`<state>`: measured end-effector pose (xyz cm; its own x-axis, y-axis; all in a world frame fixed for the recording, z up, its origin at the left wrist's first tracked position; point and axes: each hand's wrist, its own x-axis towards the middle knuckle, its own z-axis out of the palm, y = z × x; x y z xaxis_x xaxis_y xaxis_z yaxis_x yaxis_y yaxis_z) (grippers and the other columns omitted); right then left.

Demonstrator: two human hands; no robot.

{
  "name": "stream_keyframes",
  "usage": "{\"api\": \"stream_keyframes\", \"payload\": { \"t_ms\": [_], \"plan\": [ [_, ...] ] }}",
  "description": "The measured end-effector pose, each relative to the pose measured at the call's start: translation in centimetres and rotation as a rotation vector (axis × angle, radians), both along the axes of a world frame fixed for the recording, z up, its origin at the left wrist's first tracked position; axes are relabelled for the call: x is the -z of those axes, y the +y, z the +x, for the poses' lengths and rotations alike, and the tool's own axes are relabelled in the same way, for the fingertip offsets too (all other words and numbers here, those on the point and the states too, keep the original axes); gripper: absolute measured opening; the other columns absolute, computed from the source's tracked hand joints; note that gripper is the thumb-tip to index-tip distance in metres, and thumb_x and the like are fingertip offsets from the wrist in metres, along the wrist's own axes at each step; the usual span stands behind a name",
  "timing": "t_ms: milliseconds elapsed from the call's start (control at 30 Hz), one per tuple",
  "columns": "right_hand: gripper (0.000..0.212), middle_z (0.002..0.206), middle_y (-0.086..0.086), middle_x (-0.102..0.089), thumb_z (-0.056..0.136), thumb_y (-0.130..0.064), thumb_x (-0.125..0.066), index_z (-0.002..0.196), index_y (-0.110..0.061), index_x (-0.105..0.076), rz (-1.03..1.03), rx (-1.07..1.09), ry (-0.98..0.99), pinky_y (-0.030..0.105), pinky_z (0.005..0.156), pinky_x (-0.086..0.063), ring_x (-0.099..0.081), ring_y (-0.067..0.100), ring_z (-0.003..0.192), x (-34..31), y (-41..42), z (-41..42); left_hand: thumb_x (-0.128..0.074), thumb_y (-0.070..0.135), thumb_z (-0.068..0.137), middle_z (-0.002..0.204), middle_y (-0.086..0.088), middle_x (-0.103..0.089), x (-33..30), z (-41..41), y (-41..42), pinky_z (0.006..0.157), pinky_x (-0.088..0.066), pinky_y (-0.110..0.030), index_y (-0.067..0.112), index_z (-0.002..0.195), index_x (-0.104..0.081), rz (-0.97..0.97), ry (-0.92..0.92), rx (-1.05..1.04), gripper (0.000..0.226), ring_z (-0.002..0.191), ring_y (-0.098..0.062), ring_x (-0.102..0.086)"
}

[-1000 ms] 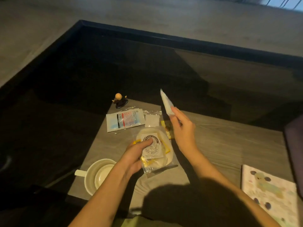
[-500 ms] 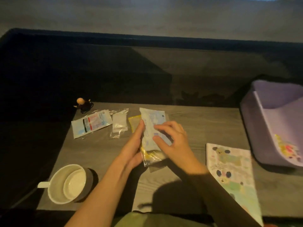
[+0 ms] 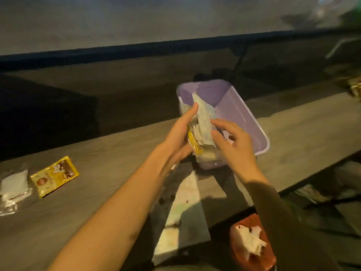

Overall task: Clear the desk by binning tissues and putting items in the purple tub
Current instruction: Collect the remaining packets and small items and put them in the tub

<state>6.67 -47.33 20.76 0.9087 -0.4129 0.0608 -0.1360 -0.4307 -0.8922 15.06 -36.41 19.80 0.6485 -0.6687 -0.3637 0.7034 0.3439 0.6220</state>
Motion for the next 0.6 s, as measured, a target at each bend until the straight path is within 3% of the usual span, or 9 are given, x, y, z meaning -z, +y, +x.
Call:
{"api": "stream_keyframes", "payload": {
  "t_ms": [67,167,200,300,367,433,500,567,600],
  "plan": [
    [0.027,0.121,-0.001,-0.06,0.089,-0.015,-0.058,0.115,-0.019,-0.061,0.012,0.074,0.043,0.001,0.076,-0.045,-0.055,0.002,0.101,0.4,-3.0,-0.5,-0.054,0.044,0.088,0.13,-0.022,-0.057,0.5,0.0,-3.5,0.094,-0.051,-0.046,0.009,0.134,-0.048,-0.021,0.044,-0.008,0.059,0.117,-0.035,-0.058],
    [0.028,0.117,0.0,-0.06,0.089,-0.014,-0.058,0.117,-0.017,-0.06,0.062,0.151,0.146,0.036,0.09,-0.054,-0.057,0.015,0.105,1.6,-5.8,-0.7,-0.055,0.044,0.088,0.105,-0.016,-0.065,1.1,-0.1,-6.5,0.079,-0.058,-0.04,0.009,0.117,-0.058,0.074,0.037,-0.062,0.045,0.096,-0.029,-0.067],
    [0.028,0.115,0.0,-0.06,0.089,-0.014,-0.058,0.117,-0.016,-0.06,0.072,0.158,0.195,0.041,0.09,-0.054,-0.057,0.016,0.104,2.0,-6.3,-0.6,-0.053,0.043,0.089,0.098,-0.012,-0.066,1.0,-0.2,-7.0,0.072,-0.059,-0.037,0.013,0.108,-0.06,0.132,0.017,-0.065,0.036,0.089,-0.027,-0.067],
    [0.031,0.119,0.01,-0.062,0.089,-0.011,-0.058,0.12,-0.009,-0.058,0.026,0.124,0.292,0.048,0.093,-0.051,-0.058,0.022,0.106,3.4,-7.1,0.2,-0.046,0.04,0.093,0.071,-0.004,-0.069,1.5,-0.1,-8.1,0.056,-0.056,-0.027,0.02,0.083,-0.052,0.219,-0.028,-0.021,0.024,0.064,-0.017,-0.068],
    [0.032,0.122,0.014,-0.061,0.089,-0.009,-0.057,0.121,-0.006,-0.057,-0.071,0.089,0.368,0.044,0.099,-0.047,-0.057,0.027,0.11,4.3,-7.1,0.9,-0.043,0.041,0.094,0.064,0.0,-0.071,1.9,0.2,-8.2,0.048,-0.055,-0.021,0.02,0.083,-0.053,0.282,-0.042,-0.006,0.026,0.058,-0.013,-0.068],
    [0.03,0.122,0.013,-0.061,0.09,-0.01,-0.055,0.119,-0.006,-0.058,-0.142,0.064,0.43,0.041,0.101,-0.044,-0.056,0.029,0.112,4.8,-6.7,1.6,-0.044,0.042,0.093,0.101,-0.007,-0.071,2.1,0.6,-8.1,0.062,-0.058,-0.025,0.018,0.109,-0.058,0.367,-0.094,-0.011,0.032,0.086,-0.019,-0.067],
    [0.026,0.12,0.013,-0.062,0.09,-0.011,-0.054,0.116,-0.008,-0.06,-0.142,0.058,0.441,0.045,0.096,-0.049,-0.059,0.031,0.104,5.0,-6.2,2.1,-0.048,0.047,0.089,0.146,-0.007,-0.044,2.7,0.9,-7.9,0.1,-0.045,-0.04,0.023,0.142,-0.036,0.526,-0.251,0.041,0.059,0.128,-0.027,-0.047],
    [0.023,0.115,0.011,-0.063,0.091,-0.012,-0.054,0.113,-0.011,-0.061,-0.133,0.06,0.418,0.048,0.088,-0.054,-0.061,0.03,0.097,4.8,-5.4,2.6,-0.051,0.043,0.089,0.159,0.0,-0.019,2.6,1.0,-7.6,0.115,-0.025,-0.045,0.031,0.149,-0.02,0.656,-0.406,-0.003,0.068,0.144,-0.024,-0.021],
    [0.022,0.114,0.011,-0.064,0.091,-0.013,-0.054,0.112,-0.012,-0.061,-0.138,0.058,0.401,0.049,0.086,-0.054,-0.061,0.028,0.096,4.7,-5.0,2.8,-0.052,0.035,0.091,0.159,0.001,-0.019,2.2,1.1,-7.3,0.114,-0.026,-0.04,0.03,0.148,-0.021,0.659,-0.449,-0.052,0.065,0.144,-0.022,-0.022]
  ]
}}
